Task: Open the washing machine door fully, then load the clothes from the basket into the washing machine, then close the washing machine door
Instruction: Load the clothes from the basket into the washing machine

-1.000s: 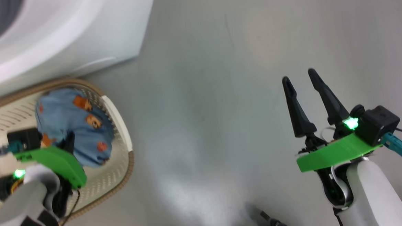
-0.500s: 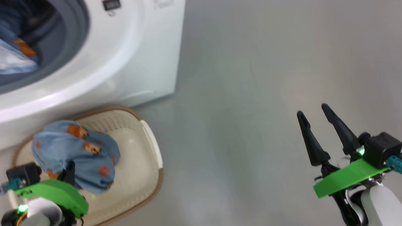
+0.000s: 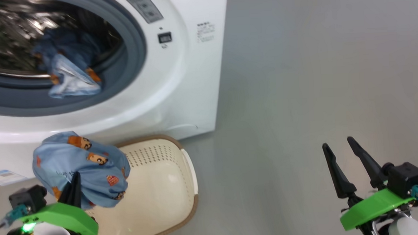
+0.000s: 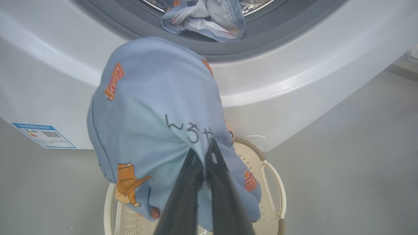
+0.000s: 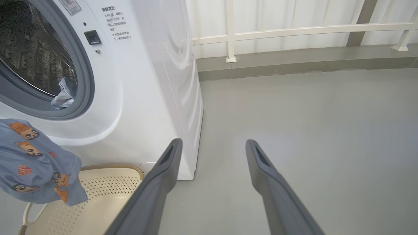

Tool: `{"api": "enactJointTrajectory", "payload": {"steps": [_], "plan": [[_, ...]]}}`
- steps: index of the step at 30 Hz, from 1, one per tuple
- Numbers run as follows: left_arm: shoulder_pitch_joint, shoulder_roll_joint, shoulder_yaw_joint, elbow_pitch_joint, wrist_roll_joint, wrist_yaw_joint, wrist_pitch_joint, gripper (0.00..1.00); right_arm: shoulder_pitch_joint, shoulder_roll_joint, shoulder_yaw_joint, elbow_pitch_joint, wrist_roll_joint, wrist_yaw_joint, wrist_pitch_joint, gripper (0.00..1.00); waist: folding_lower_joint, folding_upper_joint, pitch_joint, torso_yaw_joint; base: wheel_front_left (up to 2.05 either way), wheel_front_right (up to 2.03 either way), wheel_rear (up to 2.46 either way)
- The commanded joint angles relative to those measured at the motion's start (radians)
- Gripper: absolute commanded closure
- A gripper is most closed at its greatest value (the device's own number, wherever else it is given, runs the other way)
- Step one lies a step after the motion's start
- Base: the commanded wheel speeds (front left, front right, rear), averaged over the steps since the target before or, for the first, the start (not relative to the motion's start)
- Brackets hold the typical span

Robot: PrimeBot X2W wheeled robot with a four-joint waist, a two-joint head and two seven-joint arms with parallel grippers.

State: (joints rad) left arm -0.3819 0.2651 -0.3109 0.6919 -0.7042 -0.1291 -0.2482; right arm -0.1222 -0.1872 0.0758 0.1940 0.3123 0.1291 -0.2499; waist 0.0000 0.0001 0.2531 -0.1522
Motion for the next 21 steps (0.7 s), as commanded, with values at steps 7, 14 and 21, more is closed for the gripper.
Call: {"api": "enactJointTrajectory", "payload": {"steps": [7,14,21], "plan": [[0.126,-0.002,0.15,-0.176,0.106,-0.002,-0.013,1.0,0.072,-0.034,0.002,-0.012,0.012,0.002,-0.012,0.0,0.0,-0.0001,-0.137,0.058,0.0,0.0,0.0],[0.263,-0.022,0.247,-0.343,0.232,-0.002,-0.014,1.0,0.134,-0.048,-0.018,-0.013,0.019,0.002,-0.012,0.0,0.0,-0.0001,-0.203,0.068,0.0,0.0,0.0],[0.356,-0.067,0.318,-0.465,0.335,-0.002,-0.014,1.0,0.169,-0.051,-0.037,-0.017,0.021,0.002,-0.012,0.0,0.0,-0.0001,-0.232,0.077,0.0,0.0,0.0]]}}
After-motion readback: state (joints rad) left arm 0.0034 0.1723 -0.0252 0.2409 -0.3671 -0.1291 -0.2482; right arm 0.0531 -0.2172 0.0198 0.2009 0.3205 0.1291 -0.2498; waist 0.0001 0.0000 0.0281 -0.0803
